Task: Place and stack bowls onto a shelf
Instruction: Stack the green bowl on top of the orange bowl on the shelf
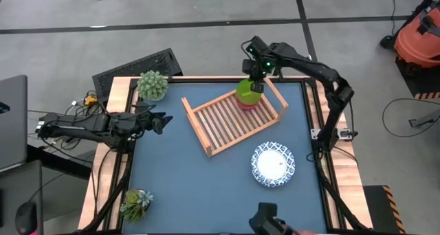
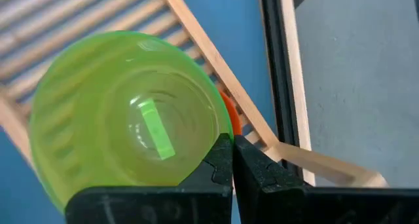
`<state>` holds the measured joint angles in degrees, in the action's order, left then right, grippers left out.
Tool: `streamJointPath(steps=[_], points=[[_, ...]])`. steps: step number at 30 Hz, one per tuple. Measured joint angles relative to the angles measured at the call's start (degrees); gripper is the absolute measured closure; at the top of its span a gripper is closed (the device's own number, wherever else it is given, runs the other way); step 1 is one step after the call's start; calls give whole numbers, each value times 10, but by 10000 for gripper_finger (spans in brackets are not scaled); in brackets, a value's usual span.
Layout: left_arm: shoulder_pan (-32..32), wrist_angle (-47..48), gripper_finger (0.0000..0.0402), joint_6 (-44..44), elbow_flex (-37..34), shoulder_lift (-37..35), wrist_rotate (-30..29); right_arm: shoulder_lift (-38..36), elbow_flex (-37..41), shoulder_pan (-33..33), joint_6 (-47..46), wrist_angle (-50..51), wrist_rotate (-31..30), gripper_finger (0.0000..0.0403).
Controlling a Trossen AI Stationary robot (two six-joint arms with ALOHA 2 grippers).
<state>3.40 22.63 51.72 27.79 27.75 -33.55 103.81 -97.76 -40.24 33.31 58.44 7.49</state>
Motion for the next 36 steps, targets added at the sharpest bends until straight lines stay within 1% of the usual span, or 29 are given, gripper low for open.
streamJointPath(steps=[8, 16, 23, 32, 36], points=[[0, 9, 127, 16, 0, 0, -17, 59, 0, -28, 47, -7, 7, 383], [0, 9, 127, 17, 0, 0, -33, 71, 0, -37, 63, -11, 22, 383], [0, 9, 127, 17, 0, 0, -36, 71, 0, -42, 62, -11, 32, 348], [0, 9, 127, 15, 0, 0, -36, 71, 0, -42, 64, -10, 35, 337], [0, 9, 127, 15, 0, 0, -35, 71, 0, -42, 64, -7, 42, 309]])
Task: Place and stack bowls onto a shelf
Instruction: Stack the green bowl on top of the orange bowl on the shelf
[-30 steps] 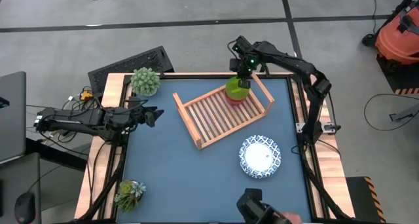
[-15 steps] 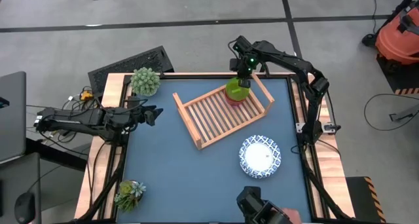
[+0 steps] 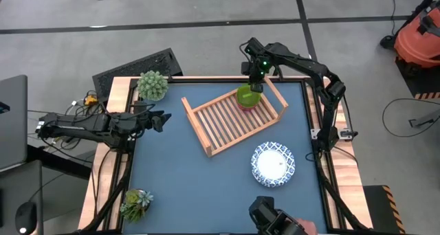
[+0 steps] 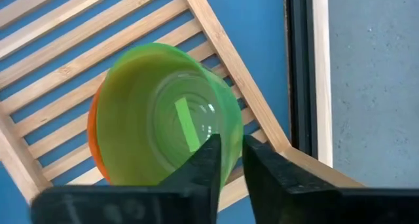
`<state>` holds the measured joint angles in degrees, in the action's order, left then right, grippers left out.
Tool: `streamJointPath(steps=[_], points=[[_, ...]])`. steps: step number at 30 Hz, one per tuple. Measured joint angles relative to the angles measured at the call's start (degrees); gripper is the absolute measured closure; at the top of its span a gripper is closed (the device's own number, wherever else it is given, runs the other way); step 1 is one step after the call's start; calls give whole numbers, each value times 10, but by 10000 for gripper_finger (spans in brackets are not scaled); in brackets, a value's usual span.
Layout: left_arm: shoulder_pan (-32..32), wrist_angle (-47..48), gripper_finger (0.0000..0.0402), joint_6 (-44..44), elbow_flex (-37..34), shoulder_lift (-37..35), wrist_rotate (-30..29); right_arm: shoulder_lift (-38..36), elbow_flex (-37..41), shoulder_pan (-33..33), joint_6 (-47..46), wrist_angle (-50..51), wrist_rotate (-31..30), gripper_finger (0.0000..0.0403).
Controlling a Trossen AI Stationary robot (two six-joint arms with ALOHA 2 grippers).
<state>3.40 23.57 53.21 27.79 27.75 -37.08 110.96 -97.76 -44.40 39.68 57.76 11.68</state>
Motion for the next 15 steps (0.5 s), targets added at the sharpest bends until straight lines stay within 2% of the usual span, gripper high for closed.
streamJointPath(steps=[4, 8, 12, 15], points=[[0, 0, 127, 0, 0, 0, 4, 0, 0, 3, -5, 4, -6, 257], [0, 0, 127, 0, 0, 0, 4, -8, 0, 14, -13, 0, -44, 216], [0, 1, 127, 0, 0, 0, 4, -37, 0, 26, -16, -19, -58, 216], [0, 2, 127, 0, 0, 0, 4, -50, 0, 34, -35, -41, -57, 243]])
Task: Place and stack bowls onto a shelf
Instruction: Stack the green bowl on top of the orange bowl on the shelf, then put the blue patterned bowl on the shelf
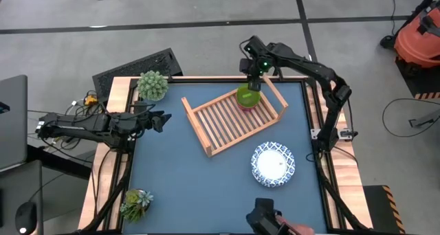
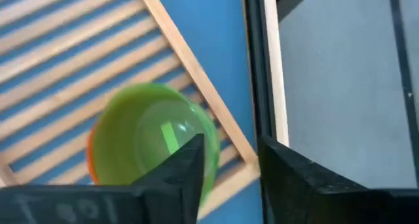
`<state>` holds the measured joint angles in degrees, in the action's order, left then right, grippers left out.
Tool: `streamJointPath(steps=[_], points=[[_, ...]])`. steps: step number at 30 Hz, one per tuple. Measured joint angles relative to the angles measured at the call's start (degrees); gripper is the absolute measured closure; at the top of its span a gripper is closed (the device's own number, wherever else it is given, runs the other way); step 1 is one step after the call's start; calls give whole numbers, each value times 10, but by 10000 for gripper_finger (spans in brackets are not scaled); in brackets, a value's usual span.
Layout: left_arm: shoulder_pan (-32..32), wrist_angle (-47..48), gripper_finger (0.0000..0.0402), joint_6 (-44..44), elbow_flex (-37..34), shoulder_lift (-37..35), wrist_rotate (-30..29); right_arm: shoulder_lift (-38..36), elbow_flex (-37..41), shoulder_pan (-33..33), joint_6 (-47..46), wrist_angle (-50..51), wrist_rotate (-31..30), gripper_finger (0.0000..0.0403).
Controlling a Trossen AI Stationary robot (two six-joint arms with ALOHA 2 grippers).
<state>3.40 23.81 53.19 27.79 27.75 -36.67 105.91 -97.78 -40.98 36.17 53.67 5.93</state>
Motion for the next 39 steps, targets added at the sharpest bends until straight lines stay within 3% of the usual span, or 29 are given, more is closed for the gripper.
streamJointPath(steps=[7, 12, 22, 31, 36, 39], points=[[0, 0, 127, 0, 0, 0, 0, 3, 24, -1, -2, -29, 0, 345], [0, 0, 127, 0, 0, 0, 0, 3, 51, -3, -3, -41, 2, 384], [0, -1, 127, 1, 0, 0, 0, 2, 102, -13, -31, -91, 2, 348], [0, -2, 127, 2, 0, 0, 1, -1, 67, 0, -51, -61, -1, 349], [0, -2, 127, 2, 0, 0, 2, -1, -11, 22, -87, 62, 2, 349], [0, -2, 127, 2, 0, 0, 3, -2, -59, 42, -159, 188, 57, 348]])
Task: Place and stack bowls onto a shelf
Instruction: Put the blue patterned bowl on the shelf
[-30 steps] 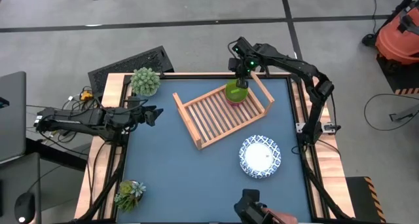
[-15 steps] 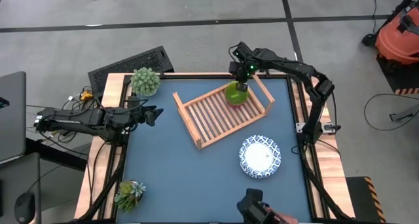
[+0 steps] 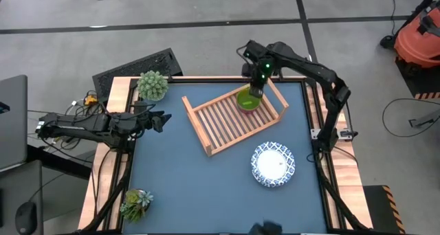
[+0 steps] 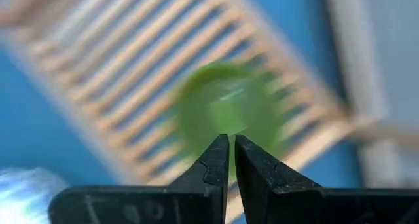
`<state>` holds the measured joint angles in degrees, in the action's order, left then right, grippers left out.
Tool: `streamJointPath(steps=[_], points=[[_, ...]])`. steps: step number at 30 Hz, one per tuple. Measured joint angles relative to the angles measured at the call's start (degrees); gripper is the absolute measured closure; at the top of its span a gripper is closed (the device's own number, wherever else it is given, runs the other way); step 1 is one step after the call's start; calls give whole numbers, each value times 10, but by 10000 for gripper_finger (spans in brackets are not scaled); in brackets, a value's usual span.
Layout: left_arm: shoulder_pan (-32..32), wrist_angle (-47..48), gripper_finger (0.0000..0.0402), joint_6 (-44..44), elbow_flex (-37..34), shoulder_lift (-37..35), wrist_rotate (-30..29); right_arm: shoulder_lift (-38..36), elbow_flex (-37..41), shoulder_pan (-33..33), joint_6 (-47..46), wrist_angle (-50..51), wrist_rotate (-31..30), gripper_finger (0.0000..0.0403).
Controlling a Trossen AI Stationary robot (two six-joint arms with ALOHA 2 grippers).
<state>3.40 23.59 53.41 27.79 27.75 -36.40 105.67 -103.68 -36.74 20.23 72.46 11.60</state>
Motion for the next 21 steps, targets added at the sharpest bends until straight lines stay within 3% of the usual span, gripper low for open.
streamJointPath(steps=[4, 7, 12, 17, 21], points=[[0, 0, 127, -5, 0, 0, 3, -10, -4, 42, -62, 135, 89, 348], [0, 0, 127, -18, 0, 0, 24, -46, 35, 90, -92, 178, 94, 348], [0, 1, 127, -22, 0, 0, 57, -181, 170, 178, -218, 119, 90, 348], [0, 0, 127, -38, 0, 0, 73, -313, 331, 290, -419, -7, 23, 347], [0, 0, 127, -39, 0, 0, 76, -370, 434, 366, -563, -70, -24, 332]])
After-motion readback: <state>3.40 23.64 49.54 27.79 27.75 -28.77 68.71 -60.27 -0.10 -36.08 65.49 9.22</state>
